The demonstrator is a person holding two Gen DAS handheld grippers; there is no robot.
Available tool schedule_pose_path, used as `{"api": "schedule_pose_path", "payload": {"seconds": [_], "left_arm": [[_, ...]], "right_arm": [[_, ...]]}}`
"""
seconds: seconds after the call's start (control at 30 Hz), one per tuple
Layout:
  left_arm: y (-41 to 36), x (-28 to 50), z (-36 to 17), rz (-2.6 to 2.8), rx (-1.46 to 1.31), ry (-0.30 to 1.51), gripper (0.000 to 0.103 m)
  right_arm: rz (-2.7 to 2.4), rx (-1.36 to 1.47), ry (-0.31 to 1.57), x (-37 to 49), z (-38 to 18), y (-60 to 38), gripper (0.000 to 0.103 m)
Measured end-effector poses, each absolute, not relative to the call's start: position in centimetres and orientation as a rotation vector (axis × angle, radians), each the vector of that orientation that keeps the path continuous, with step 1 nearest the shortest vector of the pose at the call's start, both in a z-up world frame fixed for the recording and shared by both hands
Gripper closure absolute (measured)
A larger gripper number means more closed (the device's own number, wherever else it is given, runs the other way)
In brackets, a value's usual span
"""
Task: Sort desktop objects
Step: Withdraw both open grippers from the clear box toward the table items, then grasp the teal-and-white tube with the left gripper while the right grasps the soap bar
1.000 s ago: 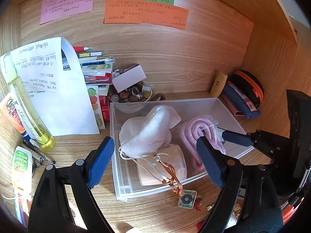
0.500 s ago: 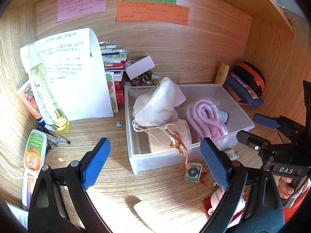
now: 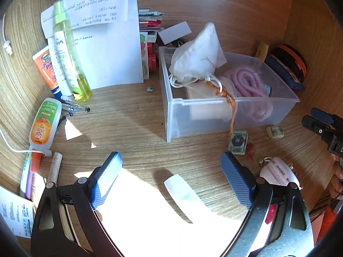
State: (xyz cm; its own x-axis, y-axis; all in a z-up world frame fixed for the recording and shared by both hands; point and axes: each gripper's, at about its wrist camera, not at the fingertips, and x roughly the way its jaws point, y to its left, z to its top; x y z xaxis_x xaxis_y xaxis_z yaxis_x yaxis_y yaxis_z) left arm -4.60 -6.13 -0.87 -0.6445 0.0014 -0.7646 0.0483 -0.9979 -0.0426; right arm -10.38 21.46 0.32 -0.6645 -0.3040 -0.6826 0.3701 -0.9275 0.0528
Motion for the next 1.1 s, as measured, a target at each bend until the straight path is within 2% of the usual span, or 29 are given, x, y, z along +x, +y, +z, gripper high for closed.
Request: {"api": "schedule_pose_path", "payload": {"seconds": [0.5, 0.6, 0.77, 0.93, 1.1], "left_arm": [[-4.9, -1.8, -3.7, -2.797, 1.325, 0.102, 0.010], [-4.9, -1.8, -4.1, -2.784, 1.341, 0.109, 0.027], [-4.8, -1.7, -4.6, -2.780, 1.358, 0.135, 0.032], [-4.7, -1.2, -4.6, -2.777, 1.336, 0.111, 0.050], [-4.8, -0.9, -4.6, -2.767, 1.307, 0.071, 0.064]], "right_arm": [[-2.450, 1.213, 0.134, -11.9, -3.9, 20.1, 0.025], [-2.439, 1.222, 0.163, -12.1, -4.2, 19.4, 0.025], [-2.420, 1.246, 0.186, -12.5, -4.8, 18.6, 0.025], [-2.429, 1.260, 0.191, -12.8, -5.0, 18.2, 0.025], [-2.438, 1.265, 0.207, -12.8, -5.2, 18.0, 0.027]]}}
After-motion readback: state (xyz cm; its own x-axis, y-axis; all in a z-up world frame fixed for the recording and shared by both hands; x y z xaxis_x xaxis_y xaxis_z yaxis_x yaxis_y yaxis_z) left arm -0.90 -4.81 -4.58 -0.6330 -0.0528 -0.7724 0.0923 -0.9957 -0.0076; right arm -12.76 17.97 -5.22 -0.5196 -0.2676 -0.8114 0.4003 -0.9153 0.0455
